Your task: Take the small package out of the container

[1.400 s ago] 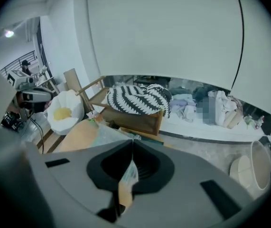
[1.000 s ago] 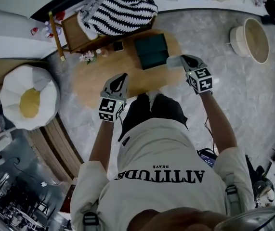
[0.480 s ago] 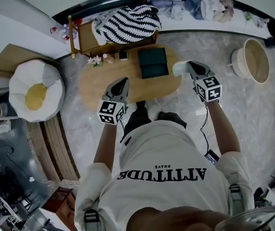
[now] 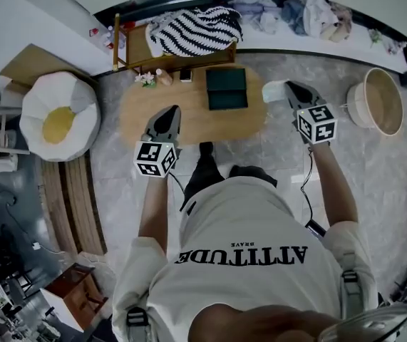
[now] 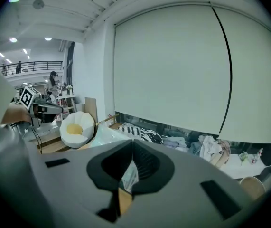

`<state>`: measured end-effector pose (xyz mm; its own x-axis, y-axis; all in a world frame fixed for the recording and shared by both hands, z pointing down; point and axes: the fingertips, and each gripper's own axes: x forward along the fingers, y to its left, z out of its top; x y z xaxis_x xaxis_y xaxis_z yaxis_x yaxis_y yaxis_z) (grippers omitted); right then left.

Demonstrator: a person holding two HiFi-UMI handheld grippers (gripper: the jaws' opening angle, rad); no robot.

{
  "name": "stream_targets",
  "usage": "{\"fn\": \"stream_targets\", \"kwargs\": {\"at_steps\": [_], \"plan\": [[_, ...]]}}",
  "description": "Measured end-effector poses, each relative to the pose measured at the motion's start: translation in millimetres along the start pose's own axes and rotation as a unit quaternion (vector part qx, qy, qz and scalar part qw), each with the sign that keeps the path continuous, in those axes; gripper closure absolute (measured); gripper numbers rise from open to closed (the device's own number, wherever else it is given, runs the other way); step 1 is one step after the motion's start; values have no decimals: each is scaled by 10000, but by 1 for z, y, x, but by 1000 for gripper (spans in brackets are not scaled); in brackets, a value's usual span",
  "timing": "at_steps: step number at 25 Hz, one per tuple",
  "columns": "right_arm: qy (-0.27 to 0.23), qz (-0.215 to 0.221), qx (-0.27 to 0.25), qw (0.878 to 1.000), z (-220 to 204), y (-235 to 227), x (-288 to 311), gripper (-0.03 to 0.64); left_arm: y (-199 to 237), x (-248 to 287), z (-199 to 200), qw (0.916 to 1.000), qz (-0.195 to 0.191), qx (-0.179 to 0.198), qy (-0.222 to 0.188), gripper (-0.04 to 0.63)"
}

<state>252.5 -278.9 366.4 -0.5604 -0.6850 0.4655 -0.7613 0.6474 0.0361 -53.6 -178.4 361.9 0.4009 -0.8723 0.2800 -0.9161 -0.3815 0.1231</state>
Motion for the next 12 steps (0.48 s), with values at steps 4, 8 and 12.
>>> {"fn": "stream_targets", "kwargs": {"at_steps": [4, 8, 12], "plan": [[-94, 26, -133, 9999, 0, -8, -23, 594, -22, -20, 2, 9999, 148, 25, -60, 572], [-164, 119, -158, 9997, 3, -7, -39, 594, -35, -39, 4, 9997, 216, 48, -85, 572], [-252, 135, -215, 9994, 7, -2, -54, 594, -38, -56, 8, 9994, 317, 46, -114, 572]]}}
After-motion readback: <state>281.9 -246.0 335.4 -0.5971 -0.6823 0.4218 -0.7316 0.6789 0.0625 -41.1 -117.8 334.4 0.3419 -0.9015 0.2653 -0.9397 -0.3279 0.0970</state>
